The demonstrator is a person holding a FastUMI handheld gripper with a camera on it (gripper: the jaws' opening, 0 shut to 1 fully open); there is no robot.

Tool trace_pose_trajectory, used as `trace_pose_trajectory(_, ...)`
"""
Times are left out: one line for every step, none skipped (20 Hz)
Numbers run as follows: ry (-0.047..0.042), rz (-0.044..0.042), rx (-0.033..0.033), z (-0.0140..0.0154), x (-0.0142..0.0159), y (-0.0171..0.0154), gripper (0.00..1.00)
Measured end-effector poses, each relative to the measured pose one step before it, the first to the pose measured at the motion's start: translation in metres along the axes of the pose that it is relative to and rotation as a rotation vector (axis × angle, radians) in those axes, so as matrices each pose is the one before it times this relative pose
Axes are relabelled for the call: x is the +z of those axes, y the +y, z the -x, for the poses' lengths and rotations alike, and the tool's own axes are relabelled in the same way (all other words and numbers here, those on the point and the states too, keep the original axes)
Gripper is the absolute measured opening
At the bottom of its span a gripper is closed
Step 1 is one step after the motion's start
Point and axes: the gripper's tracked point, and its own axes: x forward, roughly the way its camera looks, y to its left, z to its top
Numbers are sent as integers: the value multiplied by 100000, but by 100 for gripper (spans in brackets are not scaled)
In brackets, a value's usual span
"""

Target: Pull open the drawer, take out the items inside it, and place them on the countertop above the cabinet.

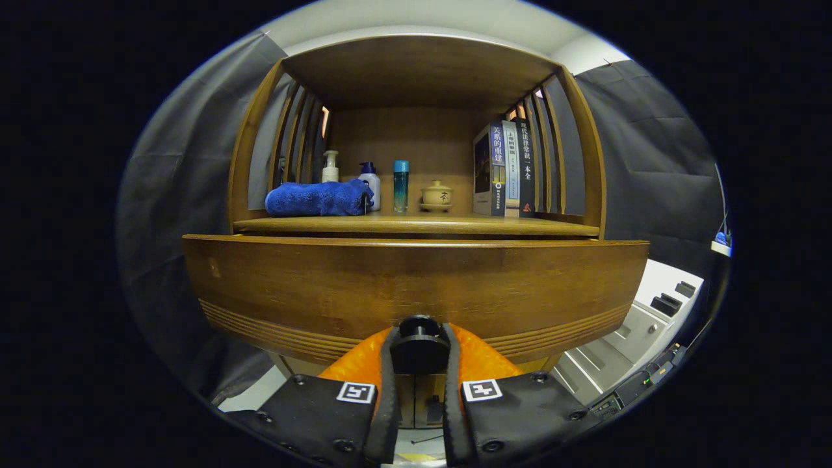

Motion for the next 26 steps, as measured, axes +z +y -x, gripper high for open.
trace_pose_trajectory(387,106,30,588,-54,-93,36)
trace_pose_trajectory(31,125,-28,605,-80,-37,36)
trace_pose_trajectory(295,378,46,526,-100,19,36)
trace_pose_trajectory(409,104,163,550,-129,-41,36)
trace_pose_trajectory(189,-767,485,512,-36,38,36)
trace_pose_trajectory(526,-515,202,412,-133,33,36)
trace_pose_trajectory(458,-248,26,358,-15,-25,36)
trace_pose_trajectory(268,147,-132,284,-106,-29,36)
trace_pose_trajectory(139,228,-137,403,-23,19,36)
trace_pose_trajectory(-124,510,-147,382,-48,36,36)
trace_pose_trajectory(302,324,-68,391,-97,-32,36)
trace_pose_trajectory(259,39,80,251,-86,-39,36)
trace_pose_trajectory(26,-107,13,426,-73,78,36)
trace_pose_trajectory(125,-42,-178,291,-25,-27,36)
trace_pose_trajectory(-29,259,-82,72,-65,-68,36)
trace_pose_trajectory(220,89,-278,149,-134,31,36)
trace_pose_trajectory(529,638,-145,91,-264,59,36)
trace_pose_trajectory(400,615,-107,79,-315,35,36)
trace_pose_trajectory(1521,384,342,182,-498,61,36)
trace_pose_trajectory(-2430,-613,-892,-273,441,13,36)
trace_pose_trajectory(1563,-357,248,150,-291,-38,36)
trace_pose_trajectory(-1613,882,-449,38,251,11,36)
trace_pose_trajectory(306,1201,-183,-175,-208,-149,37)
trace_pose_trajectory(-124,-151,-410,79,178,-94,41)
trace_pose_trajectory(388,-862,-223,-63,-146,0,44)
trace_pose_trajectory(701,-653,100,24,-42,84,47)
